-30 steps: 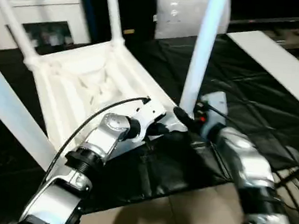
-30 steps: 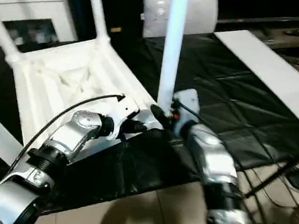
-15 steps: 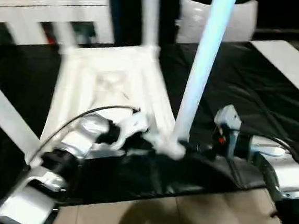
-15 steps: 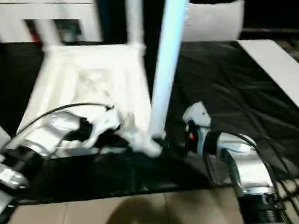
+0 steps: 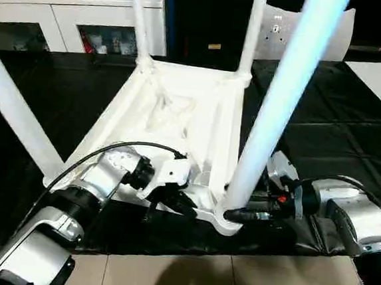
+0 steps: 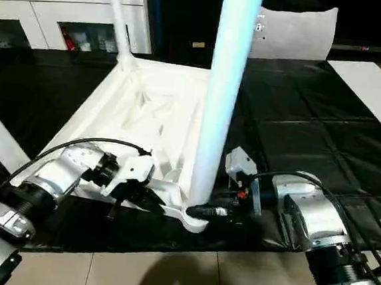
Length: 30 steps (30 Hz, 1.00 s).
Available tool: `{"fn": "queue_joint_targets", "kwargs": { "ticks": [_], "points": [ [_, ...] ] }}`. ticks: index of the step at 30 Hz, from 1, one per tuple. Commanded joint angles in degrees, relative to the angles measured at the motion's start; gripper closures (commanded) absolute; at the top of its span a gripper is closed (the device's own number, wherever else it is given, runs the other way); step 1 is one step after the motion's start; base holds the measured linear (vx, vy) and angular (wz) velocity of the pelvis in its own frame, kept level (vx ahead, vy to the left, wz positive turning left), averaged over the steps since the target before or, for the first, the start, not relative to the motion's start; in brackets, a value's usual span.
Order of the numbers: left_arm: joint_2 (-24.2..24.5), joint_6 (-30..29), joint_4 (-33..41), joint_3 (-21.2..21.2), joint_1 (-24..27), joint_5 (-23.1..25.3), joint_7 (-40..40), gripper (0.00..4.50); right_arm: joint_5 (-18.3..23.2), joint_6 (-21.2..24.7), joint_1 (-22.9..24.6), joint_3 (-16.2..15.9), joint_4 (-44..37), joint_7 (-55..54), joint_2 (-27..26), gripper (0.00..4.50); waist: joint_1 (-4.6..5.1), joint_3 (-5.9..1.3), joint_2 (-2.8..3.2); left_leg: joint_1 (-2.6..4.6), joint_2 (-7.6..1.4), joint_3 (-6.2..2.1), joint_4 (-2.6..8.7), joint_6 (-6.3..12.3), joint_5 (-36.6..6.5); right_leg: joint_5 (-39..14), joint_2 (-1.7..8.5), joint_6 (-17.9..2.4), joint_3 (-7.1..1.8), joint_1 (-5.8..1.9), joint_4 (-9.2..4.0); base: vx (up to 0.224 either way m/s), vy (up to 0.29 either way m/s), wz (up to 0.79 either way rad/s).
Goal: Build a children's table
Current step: Rotate leg to tighten
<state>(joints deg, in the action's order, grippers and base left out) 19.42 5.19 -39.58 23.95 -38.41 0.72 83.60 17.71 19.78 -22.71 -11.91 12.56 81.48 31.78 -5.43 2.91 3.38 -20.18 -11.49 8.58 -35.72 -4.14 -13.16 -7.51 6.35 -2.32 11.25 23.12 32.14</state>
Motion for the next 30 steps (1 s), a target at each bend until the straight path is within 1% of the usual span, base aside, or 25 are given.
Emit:
{"fn": "queue_joint_targets", "kwargs": {
  "ticks": [1,4,6,9,10,11,13,14,15,16,17,18,19,20,21,22,23,24,25,26,27,28,29,30],
  "points": [
    [-0.27,1.42,0.2,0.79,-1.78,0.23,2.44,4.5,0.42,0.57,-1.19,-0.76,0.15,0.58,0.28,1.59,0.31,-4.46,-1.33,-0.18,-1.94,0.17,4.27,4.62,-6.1,-23.4,3.3,-3.27,-3.85,-3.88,-4.2,0.0,0.0,0.0],
    [-0.1,1.63,-0.34,0.68,-1.9,0.32,2.36,4.5,0.71,0.88,-1.31,-0.82,0.27,0.73,0.26,1.92,0.31,-4.46,-1.35,-0.19,-1.97,0.16,4.28,4.52,-6.07,-23.57,3.31,-3.08,-3.8,-3.86,-4.22,0.0,0.0,0.0],
    [-0.11,1.8,-0.63,0.63,-1.98,0.34,2.38,4.5,0.78,0.94,-1.34,-0.79,0.3,0.8,0.23,1.98,0.29,-4.46,-1.33,-0.15,-1.97,0.16,4.28,4.48,-6.17,-23.84,3.29,-2.98,-3.76,-3.83,-4.28,0.0,0.0,0.0],
    [0.06,1.83,-0.98,0.34,-1.81,0.26,2.23,4.5,1.15,1.68,-0.99,-0.79,-0.3,1.14,0.19,2.25,0.21,-4.55,-1.41,-0.23,-1.95,0.17,4.24,4.54,-5.7,-23.48,3.33,-2.93,-3.8,-3.87,-4.18,0.0,0.0,0.0],
    [0.05,1.68,-0.97,0.24,-1.75,0.16,2.17,4.5,1.33,1.96,-0.81,-0.71,-0.61,1.18,0.14,2.31,0.22,-4.53,-1.54,-0.19,-2.01,0.18,4.27,4.54,-5.7,-23.5,3.33,-2.94,-3.8,-3.84,-4.2,0.0,0.0,0.0],
    [0.03,1.51,-0.97,0.06,-1.67,-0.01,2.07,4.5,1.92,2.76,-0.57,-0.39,-1.09,1.0,-0.13,2.34,0.21,-4.5,-1.49,-0.23,-2.0,0.17,4.26,4.54,-5.63,-23.5,3.32,-2.95,-3.8,-3.86,-4.17,0.0,0.0,0.0],
    [-0.21,-0.11,-0.43,-0.94,-1.27,-0.73,0.71,4.5,3.65,4.86,0.27,0.83,-2.78,-0.72,-1.34,2.37,0.2,-4.47,-1.45,-0.21,-2.09,0.13,4.32,4.55,-5.48,-23.32,3.29,-2.99,-3.82,-3.87,-4.16,0.0,0.0,0.0],
    [-0.27,-0.5,-0.27,-1.14,-1.2,-0.84,0.35,4.5,3.88,5.07,0.41,1.06,-3.03,-1.14,-1.58,2.4,0.25,-4.43,-1.31,-0.2,-2.04,0.15,4.32,4.27,-5.8,-23.75,3.35,-2.87,-3.78,-3.83,-4.27,0.0,0.0,0.0],
    [-0.45,-1.76,0.23,-1.6,-1.06,-0.98,-0.8,4.5,4.34,5.76,0.68,1.66,-3.47,-2.45,-2.23,2.4,0.29,-4.45,-1.36,-0.25,-1.99,0.14,4.32,4.14,-6.02,-24.05,3.36,-2.76,-3.72,-3.87,-4.29,0.0,0.0,0.0],
    [-0.73,-3.55,0.83,-2.13,-0.92,-1.11,-2.27,4.5,4.45,6.3,0.85,2.19,-3.85,-4.09,-2.91,2.4,0.52,-4.27,-1.21,-0.13,-1.93,0.18,4.4,3.56,-7.15,-25.33,3.3,-2.37,-3.6,-3.83,-4.63,0.0,0.0,0.0],
    [-0.94,-4.71,1.17,-2.51,-0.85,-1.2,-3.26,4.5,4.49,6.7,0.96,2.52,-4.11,-5.21,-3.36,2.4,0.58,-4.29,-1.26,-0.1,-1.81,0.17,4.38,3.3,-7.32,-25.79,3.29,-2.22,-3.5,-3.86,-4.7,0.0,0.0,0.0],
    [-1.63,-6.74,2.21,-3.44,-0.49,-1.7,-5.41,4.5,3.89,7.04,1.1,3.12,-4.64,-8.64,-4.82,2.4,0.78,-4.17,-1.28,-0.07,-1.68,0.18,4.38,2.84,-7.79,-27.15,3.28,-1.5,-3.39,-3.82,-4.96,0.0,0.0,0.0],
    [-2.1,-8.15,2.96,-3.97,-0.23,-1.82,-7.07,4.5,3.35,7.47,1.11,3.37,-4.89,-10.96,-5.8,2.4,0.81,-4.06,-0.85,0.13,-1.52,0.15,4.31,2.67,-8.28,-28.19,3.24,-1.24,-3.18,-3.67,-5.21,0.0,0.0,0.0],
    [-3.09,-10.23,4.24,-4.63,0.28,-1.72,-10.09,4.5,1.66,7.98,0.92,3.73,-4.81,-15.98,-7.89,2.41,1.31,-4.01,-1.18,0.0,-1.53,0.14,4.35,1.87,-8.39,-29.02,3.21,-0.67,-3.05,-3.73,-5.35,0.0,0.0,0.0],
    [-3.09,-10.23,4.24,-4.63,0.28,-1.72,-10.09,4.5,1.66,7.98,0.92,3.73,-4.81,-15.98,-7.89,2.41,1.43,-3.86,-1.12,0.04,-1.28,0.12,4.25,1.62,-9.04,-30.11,3.06,-0.17,-2.68,-3.64,-5.6,0.0,0.0,0.0],
    [-5.0,-13.99,6.55,-5.54,1.19,-1.62,-14.89,4.5,-0.52,9.72,0.33,4.58,-4.39,-24.38,-11.92,2.41,2.56,-3.91,-1.03,-0.12,-1.04,0.0,4.13,0.94,-9.93,-31.41,2.97,1.18,-2.11,-3.89,-6.0,0.0,0.0,0.0],
    [-5.83,-15.03,7.05,-5.87,1.37,-1.59,-16.56,4.5,-1.16,10.09,0.08,4.82,-4.18,-26.98,-13.34,2.41,2.56,-3.91,-1.03,-0.12,-1.04,0.0,4.13,0.94,-9.93,-31.41,2.97,1.18,-2.11,-3.89,-6.0,0.0,0.0,0.0],
    [-7.53,-16.48,7.33,-6.44,1.31,-1.5,-19.55,4.5,-2.59,10.33,-0.62,5.07,-3.22,-31.46,-15.75,2.41,4.36,-3.81,-1.1,-0.49,-0.86,-0.22,3.88,0.4,-11.43,-32.38,2.82,2.63,-1.33,-4.02,-6.45,0.0,0.0,0.0],
    [-8.48,-17.23,7.41,-6.75,1.23,-1.42,-21.2,4.5,-3.46,10.42,-1.0,5.19,-2.68,-33.89,-17.05,2.42,4.9,-3.84,-0.98,-0.47,-0.77,-0.33,3.8,0.49,-11.95,-32.68,2.86,3.11,-0.99,-4.08,-6.68,0.0,0.0,0.0],
    [-9.36,-17.74,7.21,-7.12,1.03,-1.32,-22.88,4.5,-4.12,10.68,-1.38,5.43,-2.11,-36.12,-18.16,2.43,6.02,-3.93,-0.9,-0.61,-0.77,-0.41,3.71,0.96,-12.78,-32.3,2.79,3.79,-0.74,-4.24,-6.95,0.0,0.0,0.0],
    [-11.24,-18.62,6.38,-7.86,0.39,-1.12,-26.34,4.5,-5.44,11.37,-2.44,6.19,-0.54,-41.1,-20.55,2.43,7.05,-3.89,-0.93,-0.61,-0.85,-0.52,3.74,1.24,-13.24,-31.74,2.75,3.5,-0.63,-4.14,-7.08,0.0,0.0,0.0],
    [-12.6,-19.14,5.86,-8.33,-0.1,-0.83,-29.05,4.5,-6.33,11.83,-3.28,6.73,0.6,-44.79,-22.14,2.44,7.58,-3.9,-0.82,-0.72,-0.8,-0.6,3.64,1.24,-13.4,-31.59,2.74,3.29,-0.45,-4.2,-7.0,0.0,0.0,0.0],
    [-13.97,-19.49,5.15,-8.92,-0.67,-0.63,-31.95,4.5,-7.01,11.98,-4.16,7.28,1.87,-48.03,-23.51,2.44,8.4,-4.0,-0.64,-0.49,-0.66,-0.6,3.53,1.41,-13.86,-31.62,2.72,3.22,-0.35,-4.07,-7.28,0.0,0.0,0.0],
    [-14.38,-19.59,4.88,-9.13,-0.88,-0.6,-32.83,4.5,-7.18,11.95,-4.45,7.47,2.31,-48.96,-23.9,2.44,8.87,-3.99,-0.63,-0.49,-0.52,-0.6,3.52,2.02,-14.0,-31.6,2.77,3.15,-0.4,-4.0,-7.35,0.0,0.0,0.0]
  ]
}}
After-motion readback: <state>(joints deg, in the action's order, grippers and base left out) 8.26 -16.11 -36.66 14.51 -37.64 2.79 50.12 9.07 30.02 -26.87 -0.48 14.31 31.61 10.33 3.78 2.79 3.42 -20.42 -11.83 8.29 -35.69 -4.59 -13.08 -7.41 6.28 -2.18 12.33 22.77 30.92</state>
